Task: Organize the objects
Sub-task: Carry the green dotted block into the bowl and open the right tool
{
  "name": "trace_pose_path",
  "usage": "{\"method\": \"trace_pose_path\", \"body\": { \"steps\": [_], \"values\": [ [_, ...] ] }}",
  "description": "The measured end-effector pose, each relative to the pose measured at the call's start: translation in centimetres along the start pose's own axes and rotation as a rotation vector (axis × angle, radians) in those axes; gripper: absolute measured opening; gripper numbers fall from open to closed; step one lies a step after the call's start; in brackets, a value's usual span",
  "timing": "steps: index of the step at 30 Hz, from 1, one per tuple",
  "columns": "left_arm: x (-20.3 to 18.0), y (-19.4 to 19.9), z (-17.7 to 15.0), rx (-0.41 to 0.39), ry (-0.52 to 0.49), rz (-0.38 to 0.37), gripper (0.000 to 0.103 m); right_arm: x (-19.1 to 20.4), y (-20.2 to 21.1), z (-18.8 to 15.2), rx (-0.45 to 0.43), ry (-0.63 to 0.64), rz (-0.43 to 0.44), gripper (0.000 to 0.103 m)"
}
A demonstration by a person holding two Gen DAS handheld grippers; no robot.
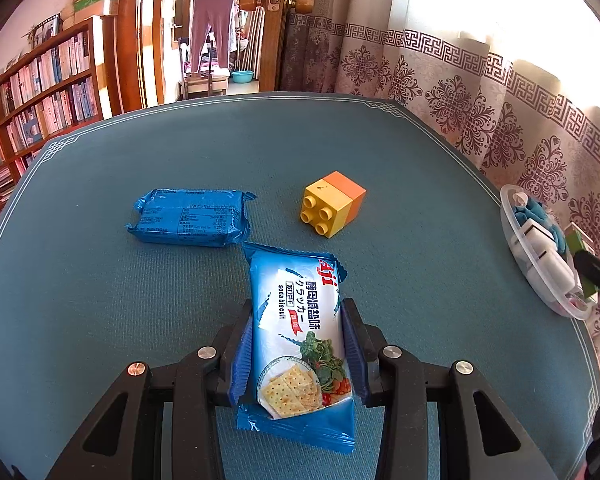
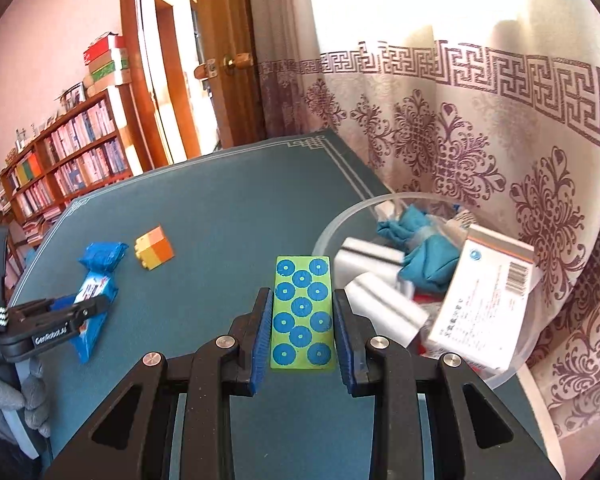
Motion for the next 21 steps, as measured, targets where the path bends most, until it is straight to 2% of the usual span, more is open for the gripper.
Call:
{"method": "trace_pose_path", "body": {
  "steps": [7, 12, 21],
  "values": [
    [-0.5, -0.4, -0.3, 0.015, -0.014, -0.005, 0.042, -4.7, -1.1, 2.6, -0.038, -0.065, -0.095, 0.03],
    [-0.6, -0.6, -0.4, 0.021, -0.012, -0.006, 0.042, -7.5, -2.3, 2.9, -0.045, -0.119, -0.152, 0.031],
    [-1.6, -0.9, -0.7, 0.04, -0.032, -0.004, 0.042, -8.9, -1.1, 1.6, -0.058, -0.159, -0.148, 0.032]
  ]
}}
Point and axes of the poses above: each gripper's, at about its wrist camera, not at the fingertips, and y roughly against the way its jaws point, x to its left, z to its top, the point moved 6 cm from there along -y, roughly the way its jaws point
